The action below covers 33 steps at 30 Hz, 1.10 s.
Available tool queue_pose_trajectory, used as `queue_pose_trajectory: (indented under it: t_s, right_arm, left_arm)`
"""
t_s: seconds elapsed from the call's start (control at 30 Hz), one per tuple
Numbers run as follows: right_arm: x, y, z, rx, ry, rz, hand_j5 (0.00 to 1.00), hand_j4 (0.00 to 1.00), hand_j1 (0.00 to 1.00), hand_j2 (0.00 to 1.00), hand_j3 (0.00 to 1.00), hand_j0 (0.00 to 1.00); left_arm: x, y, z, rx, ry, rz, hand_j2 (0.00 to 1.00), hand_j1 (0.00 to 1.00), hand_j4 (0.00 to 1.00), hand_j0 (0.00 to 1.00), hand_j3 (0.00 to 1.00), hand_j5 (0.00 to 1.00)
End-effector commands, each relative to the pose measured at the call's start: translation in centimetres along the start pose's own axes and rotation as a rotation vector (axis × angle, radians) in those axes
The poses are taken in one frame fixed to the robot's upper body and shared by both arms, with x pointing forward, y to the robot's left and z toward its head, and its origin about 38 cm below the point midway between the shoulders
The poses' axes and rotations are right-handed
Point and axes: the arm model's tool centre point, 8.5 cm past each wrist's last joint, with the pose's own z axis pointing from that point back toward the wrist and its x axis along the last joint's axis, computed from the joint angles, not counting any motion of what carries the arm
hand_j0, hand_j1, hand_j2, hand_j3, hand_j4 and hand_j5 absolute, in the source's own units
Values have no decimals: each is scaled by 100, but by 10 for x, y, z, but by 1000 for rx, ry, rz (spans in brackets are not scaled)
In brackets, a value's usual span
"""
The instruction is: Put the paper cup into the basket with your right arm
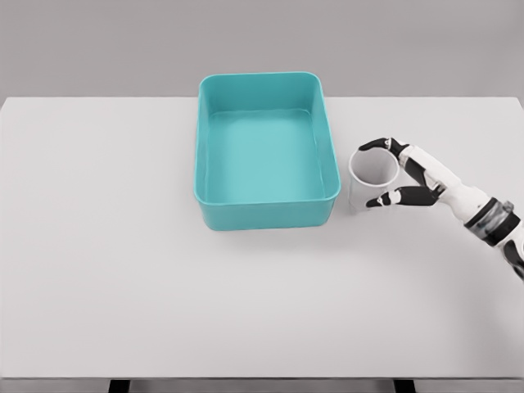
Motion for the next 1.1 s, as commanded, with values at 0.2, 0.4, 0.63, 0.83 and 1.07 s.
queue_pose_trajectory:
  t_s: [0.2,0.4,0.63,0.83,1.07]
  right_arm:
    - [14,-17,-10,-15,-31,30,54,54,54,54,54,54]
    - [30,-31,-23,-24,-70,62,53,53,53,53,53,53]
    - [52,-46,-41,-30,-124,99,53,53,53,53,53,53]
    - [70,-45,-66,-16,-185,113,53,53,53,53,53,53]
    - [92,-38,-99,27,-250,145,54,54,54,54,54,54]
  left_arm:
    - [-1,0,0,0,2,-1,100,100,100,100,100,100]
    - [0,0,0,0,0,-1,100,100,100,100,100,100]
    - [0,0,0,0,0,-1,100,100,100,100,100,100]
    - [0,0,0,0,0,-1,100,100,100,100,100,100]
    - [0,0,0,0,-1,-1,100,100,100,100,100,100]
